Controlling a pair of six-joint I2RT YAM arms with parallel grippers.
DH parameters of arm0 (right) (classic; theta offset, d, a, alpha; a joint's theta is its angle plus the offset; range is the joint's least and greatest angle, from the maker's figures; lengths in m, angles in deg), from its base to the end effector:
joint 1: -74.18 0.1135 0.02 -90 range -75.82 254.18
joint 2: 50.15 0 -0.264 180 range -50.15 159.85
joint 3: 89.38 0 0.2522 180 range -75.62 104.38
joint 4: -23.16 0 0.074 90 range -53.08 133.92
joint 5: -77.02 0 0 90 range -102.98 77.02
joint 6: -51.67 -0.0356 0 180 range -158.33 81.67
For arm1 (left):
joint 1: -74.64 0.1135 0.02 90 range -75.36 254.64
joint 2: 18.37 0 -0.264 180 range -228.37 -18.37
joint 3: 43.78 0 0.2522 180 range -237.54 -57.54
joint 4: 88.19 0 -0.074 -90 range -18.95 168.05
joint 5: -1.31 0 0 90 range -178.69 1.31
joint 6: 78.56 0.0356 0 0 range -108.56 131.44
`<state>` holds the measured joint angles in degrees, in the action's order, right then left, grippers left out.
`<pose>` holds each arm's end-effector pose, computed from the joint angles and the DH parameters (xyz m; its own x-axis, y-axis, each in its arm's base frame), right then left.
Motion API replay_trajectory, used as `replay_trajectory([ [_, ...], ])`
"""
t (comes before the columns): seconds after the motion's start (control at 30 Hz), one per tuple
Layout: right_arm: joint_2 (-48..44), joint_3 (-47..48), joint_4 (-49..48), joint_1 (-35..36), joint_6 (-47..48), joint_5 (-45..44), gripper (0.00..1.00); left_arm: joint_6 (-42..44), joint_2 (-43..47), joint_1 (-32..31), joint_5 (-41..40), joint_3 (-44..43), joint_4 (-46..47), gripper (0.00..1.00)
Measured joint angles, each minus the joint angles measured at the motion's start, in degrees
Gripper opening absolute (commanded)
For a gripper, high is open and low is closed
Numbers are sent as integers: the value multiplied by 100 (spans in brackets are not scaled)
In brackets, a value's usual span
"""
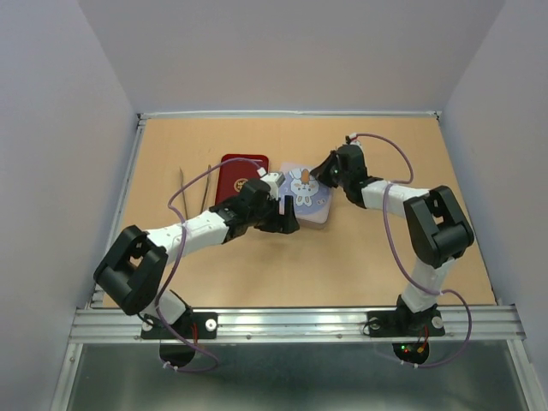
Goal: Pack the cookies
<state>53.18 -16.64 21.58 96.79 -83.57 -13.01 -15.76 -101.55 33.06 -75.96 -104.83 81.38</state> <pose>0.3636 0.1514 0.1889 -0.5879 0.5243 -0.6160 0.0475 0.7825 0.6208 0.2296 -0.2142 0.2221 -0.7175 0.0405 -0.6954 0.5153 0.7026 -0.4907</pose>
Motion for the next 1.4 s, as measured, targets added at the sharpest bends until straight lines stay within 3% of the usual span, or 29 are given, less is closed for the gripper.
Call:
replay_trajectory([
  [0.27,409,184,-387,-105,-63,210,0,-103,-369,-118,28,0,317,86],
  [0.63,874,-387,-2339,-332,-721,1220,0,-203,-369,-151,28,2,415,86],
  [0.87,815,-372,-2232,-330,-575,1390,2,-269,-369,-160,-20,2,413,86],
  [0.97,651,-243,-1749,-330,-365,1381,9,-273,-367,-162,-92,2,402,87],
  [1.2,236,223,-520,-330,31,1375,61,-267,-155,-162,-326,-33,114,87],
  [1.4,-446,688,210,-330,409,1434,78,-133,201,-155,-649,-413,-278,92],
])
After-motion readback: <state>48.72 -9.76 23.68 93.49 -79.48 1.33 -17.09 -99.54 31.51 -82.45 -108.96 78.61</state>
